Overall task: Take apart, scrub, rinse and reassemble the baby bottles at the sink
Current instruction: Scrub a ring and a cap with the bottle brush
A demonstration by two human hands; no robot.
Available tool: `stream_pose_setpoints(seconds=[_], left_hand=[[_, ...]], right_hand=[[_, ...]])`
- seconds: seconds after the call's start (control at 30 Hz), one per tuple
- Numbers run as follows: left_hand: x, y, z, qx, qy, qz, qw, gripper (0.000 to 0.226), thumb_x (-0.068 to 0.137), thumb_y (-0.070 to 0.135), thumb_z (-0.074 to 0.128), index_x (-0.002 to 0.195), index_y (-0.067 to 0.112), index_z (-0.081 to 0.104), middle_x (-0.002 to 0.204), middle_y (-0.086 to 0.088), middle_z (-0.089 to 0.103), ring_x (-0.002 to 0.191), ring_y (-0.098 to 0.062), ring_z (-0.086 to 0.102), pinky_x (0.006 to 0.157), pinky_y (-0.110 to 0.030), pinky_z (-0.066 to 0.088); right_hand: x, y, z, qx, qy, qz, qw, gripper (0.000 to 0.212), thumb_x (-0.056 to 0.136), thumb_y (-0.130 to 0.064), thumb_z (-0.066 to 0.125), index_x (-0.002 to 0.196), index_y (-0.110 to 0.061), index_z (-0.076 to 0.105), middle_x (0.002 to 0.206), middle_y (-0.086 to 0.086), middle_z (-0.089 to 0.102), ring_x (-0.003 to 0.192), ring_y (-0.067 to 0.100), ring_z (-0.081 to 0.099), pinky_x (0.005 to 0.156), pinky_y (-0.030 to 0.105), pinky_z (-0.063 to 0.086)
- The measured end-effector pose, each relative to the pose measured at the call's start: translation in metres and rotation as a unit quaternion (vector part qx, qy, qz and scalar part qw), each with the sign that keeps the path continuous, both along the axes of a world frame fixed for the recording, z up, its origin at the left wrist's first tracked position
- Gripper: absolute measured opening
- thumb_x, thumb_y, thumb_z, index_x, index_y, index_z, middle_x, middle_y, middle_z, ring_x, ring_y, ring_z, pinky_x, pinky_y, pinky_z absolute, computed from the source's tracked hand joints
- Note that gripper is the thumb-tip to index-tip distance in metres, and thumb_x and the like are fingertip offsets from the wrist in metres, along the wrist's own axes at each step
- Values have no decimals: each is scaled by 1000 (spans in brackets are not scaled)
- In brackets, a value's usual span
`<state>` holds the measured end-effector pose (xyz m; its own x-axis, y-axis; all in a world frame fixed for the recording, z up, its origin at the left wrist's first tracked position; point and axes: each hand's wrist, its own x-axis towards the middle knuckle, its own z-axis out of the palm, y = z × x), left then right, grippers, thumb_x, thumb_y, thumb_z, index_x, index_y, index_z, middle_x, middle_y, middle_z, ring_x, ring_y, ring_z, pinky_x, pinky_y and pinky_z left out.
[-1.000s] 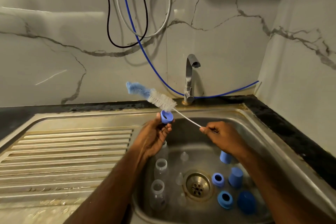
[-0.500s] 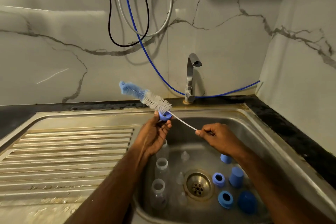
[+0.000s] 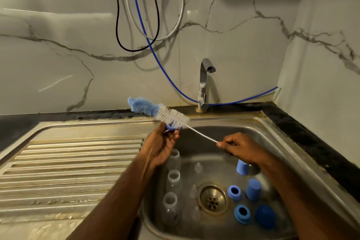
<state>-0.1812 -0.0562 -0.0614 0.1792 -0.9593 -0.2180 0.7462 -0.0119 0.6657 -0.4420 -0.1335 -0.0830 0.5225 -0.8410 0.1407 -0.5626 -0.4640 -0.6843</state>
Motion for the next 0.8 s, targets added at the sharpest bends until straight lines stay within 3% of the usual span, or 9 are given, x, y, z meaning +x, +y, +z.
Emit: stream_pose_setpoints(seconds=[0.17, 0.33, 0.43, 0.53, 0.63, 0.7, 0.8], left_hand=[[-18, 2, 2, 13, -43, -17, 999, 39, 105, 33, 47, 123, 1, 62, 91, -18, 72, 72, -16, 63, 63, -22, 59], [-8, 1, 0, -5, -21, 20, 1000, 27, 103, 19, 52, 122, 1, 61, 104, -21, 73, 80, -18, 68, 66, -22, 61], [-16, 2, -2, -31, -76, -8, 997, 30, 104, 21, 52, 122, -1, 63, 99, -19, 73, 78, -20, 67, 70, -25, 61], [-19, -1, -6, -46, -159, -11, 986, 29, 102, 11, 54, 127, 0, 59, 114, -24, 67, 88, -30, 72, 78, -33, 63], [-10, -4, -19, -53, -328, 26, 943, 35, 93, 9, 69, 127, 9, 62, 119, -18, 69, 102, -29, 73, 92, -45, 59], [-8, -3, -21, -50, -444, 74, 892, 33, 90, 16, 75, 121, 16, 66, 114, -4, 73, 102, -20, 72, 93, -42, 59], [-8, -2, -18, -51, -491, 119, 862, 29, 92, 19, 74, 119, 18, 65, 112, 6, 71, 102, -11, 68, 91, -34, 59]], right_hand=[[14, 8, -4, -47, -26, -21, 998, 39, 97, -39, 61, 62, -24, 57, 50, -10, 49, 49, 1, 44, 56, 25, 40], [5, 3, -1, 8, 10, 0, 1000, 40, 97, -40, 62, 62, -22, 58, 51, -9, 51, 51, 3, 47, 59, 26, 42], [7, 3, -4, -35, -30, -34, 998, 42, 98, -37, 61, 59, -23, 53, 47, -11, 46, 47, 2, 41, 56, 27, 39], [16, 6, -4, -76, -62, -42, 994, 41, 98, -40, 59, 62, -22, 54, 51, -10, 47, 50, 3, 42, 55, 28, 41], [14, 4, -2, -86, -71, -68, 991, 39, 98, -41, 58, 65, -21, 56, 53, -7, 48, 50, 4, 44, 56, 28, 43], [15, 7, -2, -83, -61, -52, 993, 38, 98, -40, 58, 64, -24, 56, 52, -10, 50, 50, 2, 45, 56, 26, 43], [16, 10, -2, -75, -25, -30, 996, 39, 98, -36, 61, 61, -26, 56, 51, -13, 51, 50, 2, 47, 56, 22, 41]])
